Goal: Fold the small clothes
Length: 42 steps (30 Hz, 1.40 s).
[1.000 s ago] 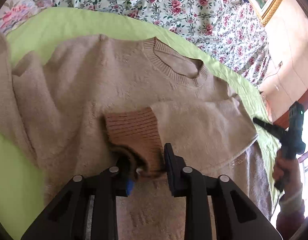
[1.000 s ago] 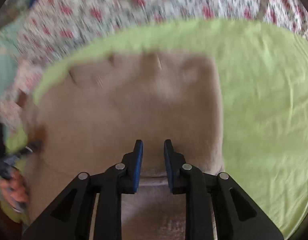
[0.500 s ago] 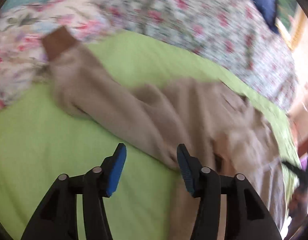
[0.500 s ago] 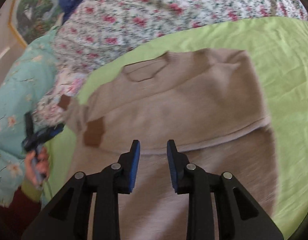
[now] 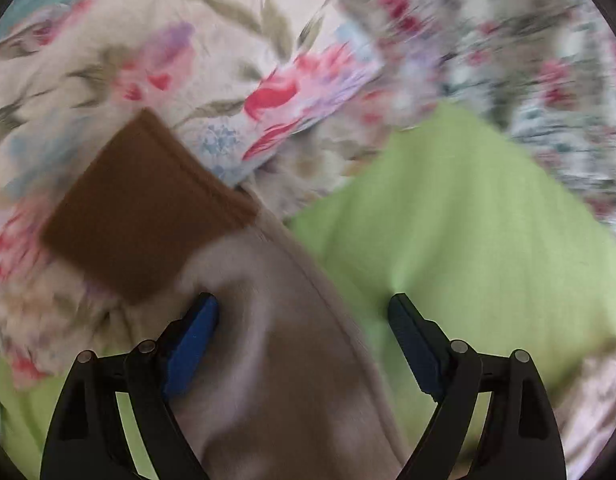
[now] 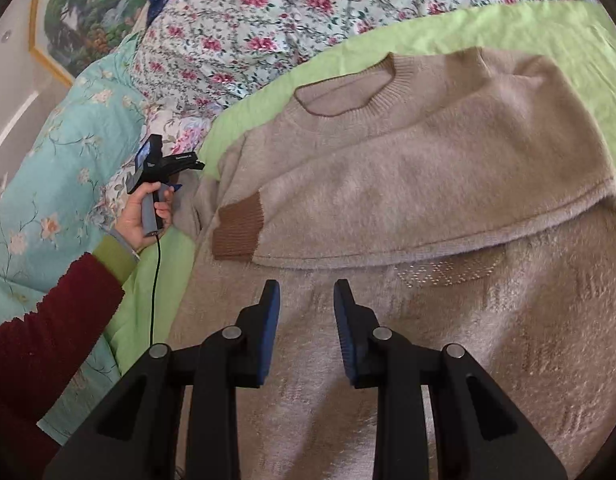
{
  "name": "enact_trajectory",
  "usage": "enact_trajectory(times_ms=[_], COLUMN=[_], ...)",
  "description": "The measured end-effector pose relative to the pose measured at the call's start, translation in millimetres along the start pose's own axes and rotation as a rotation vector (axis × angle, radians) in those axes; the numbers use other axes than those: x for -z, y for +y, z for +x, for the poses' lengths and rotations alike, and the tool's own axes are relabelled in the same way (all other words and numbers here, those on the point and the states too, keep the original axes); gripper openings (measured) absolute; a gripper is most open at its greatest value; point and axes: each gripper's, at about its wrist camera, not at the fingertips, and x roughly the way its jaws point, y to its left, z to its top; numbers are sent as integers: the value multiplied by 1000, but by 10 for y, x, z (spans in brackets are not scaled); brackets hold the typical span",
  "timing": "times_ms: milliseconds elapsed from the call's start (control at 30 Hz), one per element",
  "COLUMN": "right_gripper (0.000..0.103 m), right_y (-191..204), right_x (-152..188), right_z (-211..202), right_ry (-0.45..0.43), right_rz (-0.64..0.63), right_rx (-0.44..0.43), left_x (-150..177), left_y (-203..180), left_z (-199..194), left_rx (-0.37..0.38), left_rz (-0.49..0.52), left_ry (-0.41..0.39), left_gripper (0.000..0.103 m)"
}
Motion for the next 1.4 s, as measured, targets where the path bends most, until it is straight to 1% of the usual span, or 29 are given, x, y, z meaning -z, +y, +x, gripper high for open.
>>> enact_trajectory(times_ms=[33,67,100,133,167,233,333,400,433,500,533,600,667,733,767,833,933,1000,1033,1100,1167,1200,1233,1267,1300,1333,1400], right_gripper=[29,29,29,29,29,29,29,29,29,29,29,29,29,29,29,29,29,29,29,29,31,39,53,58,60,60,60], right_y=[-15,-28,-43,-50,-50,-30,17,34,36,27,14,-25,-83,-148,-189,-290,-434,-526,-555,-611,-636,-637,-636,-628,-606,-594,-580], right_x=[-5,2,-4,-9,-14,-17,-8,6,19,43,60,85,108,131,132,149,162,160,158,143,116,95,75,53,22,-12,-74], right_z=[-1,-15,-17,-21,-24,-42,-83,-122,-145,-196,-240,-321,-415,-515,-553,-631,-709,-731,-729,-713,-675,-637,-605,-583,-557,-526,-447], right_ry=[-4,-7,-11,-15,-20,-31,-48,-58,-62,-72,-82,-98,-119,-142,-150,-170,-190,-193,-191,-188,-178,-169,-164,-165,-171,-172,-166], right_rz=[0,2,9,16,21,20,19,17,20,27,32,42,53,72,79,102,143,159,167,178,184,183,184,181,173,162,158], right_rx=[8,11,11,10,7,5,-8,-10,-9,-6,0,8,18,28,33,49,61,83,91,99,103,103,106,103,92,84,82], left_x=[-24,-44,-50,-48,-27,43,234,418,486,681,729,944,1170,1385,1512,1736,2093,2315,2382,2582,2766,2826,2874,2927,2969,2976,3013], left_y=[4,10,13,34,67,151,166,93,39,-152,-225,-408,-720,-904,-1107,-1386,-1818,-2173,-2272,-2548,-2798,-2834,-2873,-2889,-2873,-2849,-2682], left_z=[33,36,18,-18,-69,-198,-532,-836,-938,-1251,-1347,-1627,-1924,-2157,-2276,-2427,-2487,-2381,-2331,-2145,-1893,-1808,-1704,-1618,-1564,-1533,-1591], left_rx=[3,9,12,21,36,106,179,261,281,364,390,460,538,598,642,699,738,762,758,726,674,662,653,640,631,633,641], left_rz=[1,7,13,19,20,5,41,77,93,143,160,218,298,359,409,485,578,630,646,695,742,751,761,763,761,758,737], left_ry=[-8,-36,-51,-69,-83,-109,-184,-238,-253,-293,-304,-331,-359,-372,-373,-376,-359,-314,-300,-253,-197,-172,-138,-109,-85,-73,-81], left_gripper=[85,71,41,26,5,4,4,4,4,4,4,4,4,4,4,4,4,4,4,4,5,6,8,10,15,20,48])
